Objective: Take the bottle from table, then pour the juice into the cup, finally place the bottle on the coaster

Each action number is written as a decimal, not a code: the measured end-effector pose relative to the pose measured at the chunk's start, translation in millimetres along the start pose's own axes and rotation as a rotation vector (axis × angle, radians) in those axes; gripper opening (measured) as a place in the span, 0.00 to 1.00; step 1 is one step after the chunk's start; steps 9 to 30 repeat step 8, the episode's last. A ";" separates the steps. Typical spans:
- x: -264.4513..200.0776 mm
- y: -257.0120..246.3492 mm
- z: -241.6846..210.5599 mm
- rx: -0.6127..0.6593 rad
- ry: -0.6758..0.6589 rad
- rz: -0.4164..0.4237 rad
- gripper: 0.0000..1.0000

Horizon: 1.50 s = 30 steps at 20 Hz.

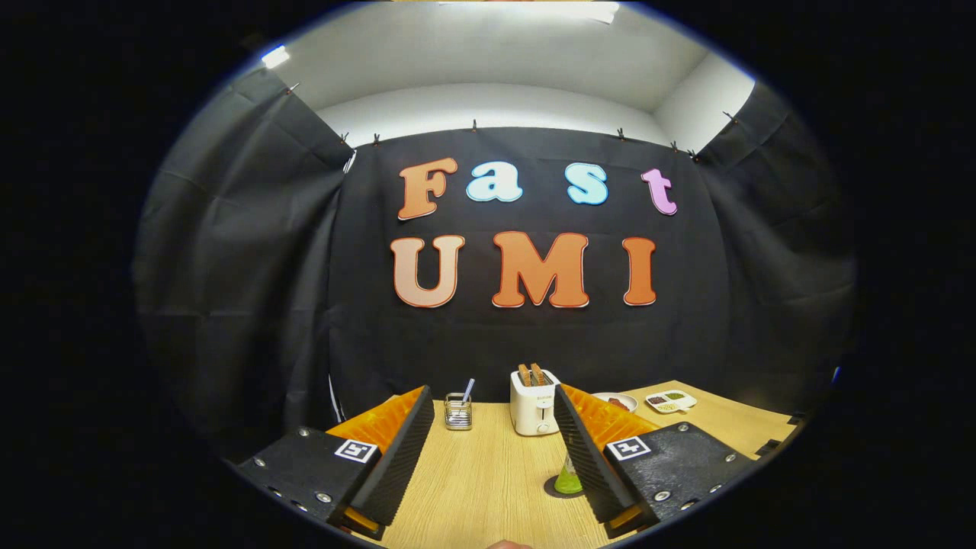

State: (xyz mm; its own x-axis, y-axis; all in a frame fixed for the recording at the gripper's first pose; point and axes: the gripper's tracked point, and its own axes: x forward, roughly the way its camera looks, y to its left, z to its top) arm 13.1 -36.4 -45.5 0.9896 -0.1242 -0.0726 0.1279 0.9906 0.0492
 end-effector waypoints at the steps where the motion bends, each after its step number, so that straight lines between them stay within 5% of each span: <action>1: 2.1 -0.4 -0.5 -0.001 0.003 0.001 0.93; 30: 4.6 -9.4 -1.7 -0.004 0.008 -0.007 0.93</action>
